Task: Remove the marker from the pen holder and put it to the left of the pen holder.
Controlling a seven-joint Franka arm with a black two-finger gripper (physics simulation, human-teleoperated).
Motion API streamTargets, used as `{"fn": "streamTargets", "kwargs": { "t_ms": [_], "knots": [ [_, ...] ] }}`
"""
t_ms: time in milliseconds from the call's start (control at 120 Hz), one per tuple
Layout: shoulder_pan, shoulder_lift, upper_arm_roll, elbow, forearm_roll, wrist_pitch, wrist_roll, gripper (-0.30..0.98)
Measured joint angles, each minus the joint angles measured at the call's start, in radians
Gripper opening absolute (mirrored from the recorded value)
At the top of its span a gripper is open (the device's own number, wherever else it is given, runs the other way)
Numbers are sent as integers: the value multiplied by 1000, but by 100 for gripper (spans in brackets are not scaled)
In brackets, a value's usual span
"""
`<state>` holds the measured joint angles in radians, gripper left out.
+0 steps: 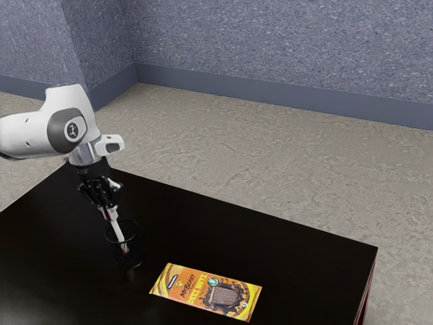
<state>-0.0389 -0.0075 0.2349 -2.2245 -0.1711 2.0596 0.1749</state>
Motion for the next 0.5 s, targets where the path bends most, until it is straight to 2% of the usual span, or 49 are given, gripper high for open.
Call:
{"fn": "streamTargets", "kwargs": {
  "t_ms": [192,325,500],
  "knots": [
    [2,-50,-27,121,26,-96,-7,-9],
    [-19,-54,-31,286,115,-277,-14,-9],
    [-13,52,-26,427,241,-574,-48,-9]
  ]
}}
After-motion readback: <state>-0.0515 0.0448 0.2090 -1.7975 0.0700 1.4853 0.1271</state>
